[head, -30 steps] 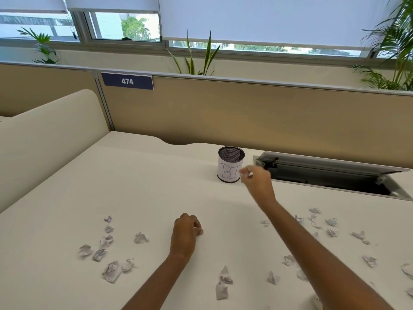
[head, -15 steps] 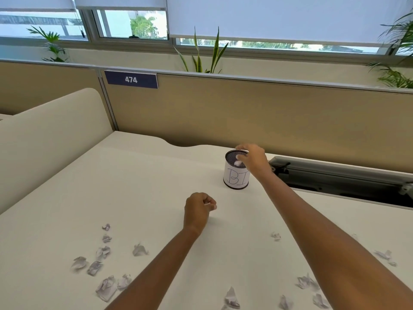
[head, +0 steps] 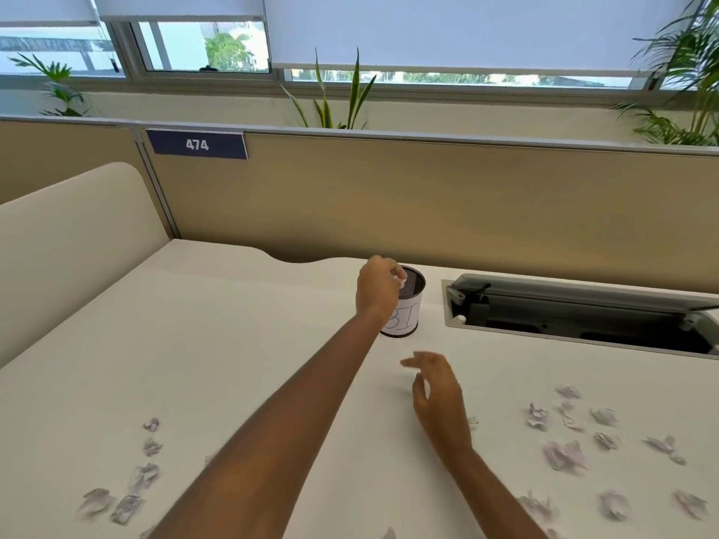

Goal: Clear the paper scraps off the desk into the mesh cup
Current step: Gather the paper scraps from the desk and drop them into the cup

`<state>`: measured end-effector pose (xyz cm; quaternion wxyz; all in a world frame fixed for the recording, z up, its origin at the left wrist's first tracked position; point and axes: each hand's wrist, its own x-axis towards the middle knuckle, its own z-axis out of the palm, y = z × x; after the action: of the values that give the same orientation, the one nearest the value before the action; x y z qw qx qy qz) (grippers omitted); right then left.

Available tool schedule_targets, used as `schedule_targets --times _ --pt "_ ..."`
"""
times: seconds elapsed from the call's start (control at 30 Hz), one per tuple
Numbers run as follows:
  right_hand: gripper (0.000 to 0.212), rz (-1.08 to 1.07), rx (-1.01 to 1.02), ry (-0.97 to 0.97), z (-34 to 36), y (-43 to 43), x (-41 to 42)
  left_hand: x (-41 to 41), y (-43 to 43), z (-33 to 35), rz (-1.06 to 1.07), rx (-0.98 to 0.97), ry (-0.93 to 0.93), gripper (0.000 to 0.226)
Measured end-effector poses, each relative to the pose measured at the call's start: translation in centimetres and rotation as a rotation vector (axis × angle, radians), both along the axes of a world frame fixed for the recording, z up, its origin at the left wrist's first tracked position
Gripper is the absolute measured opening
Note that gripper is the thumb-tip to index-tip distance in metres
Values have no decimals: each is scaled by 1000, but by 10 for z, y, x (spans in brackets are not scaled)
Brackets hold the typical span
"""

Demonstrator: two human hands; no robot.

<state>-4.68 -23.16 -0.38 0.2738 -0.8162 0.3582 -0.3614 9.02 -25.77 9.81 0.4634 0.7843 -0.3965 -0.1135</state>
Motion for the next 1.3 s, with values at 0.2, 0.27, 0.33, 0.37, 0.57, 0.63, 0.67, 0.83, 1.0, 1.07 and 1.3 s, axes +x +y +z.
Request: schedule_targets --times 0.2,0.27,0.33,0.37,0.57,0.63,0.67,0.83,1.0,1.07,1.3 --pt "37 78 94 60 -13 18 -13 7 -18 -2 -91 100 -31 27" --pt "35 112 140 70 -13 21 -17 7 -15 -5 -110 107 -47 33" --pt "31 120 181 62 -12 24 -21 5 -6 -11 -110 90 -74 37" --pt "30 114 206 47 -12 26 -23 3 0 -14 -116 77 -87 40" --pt "28 117 316 28 -9 45 -37 -28 65 -51 -168 12 -189 43" --pt "28 118 314 38 -10 54 -43 -41 95 -67 -144 14 -157 41" --pt "28 116 318 38 -10 59 -46 -46 110 -75 -142 25 -129 40" --pt "29 133 323 41 -10 86 -61 -65 177 -108 -183 188 -63 34" --pt "26 226 280 91 -9 109 -76 -75 219 -124 -151 286 -252 36" --pt "25 285 285 134 -9 118 -83 -77 231 -125 -160 289 -287 37" --pt "35 374 80 375 -11 147 -96 -78 264 -125 -174 269 -343 36"
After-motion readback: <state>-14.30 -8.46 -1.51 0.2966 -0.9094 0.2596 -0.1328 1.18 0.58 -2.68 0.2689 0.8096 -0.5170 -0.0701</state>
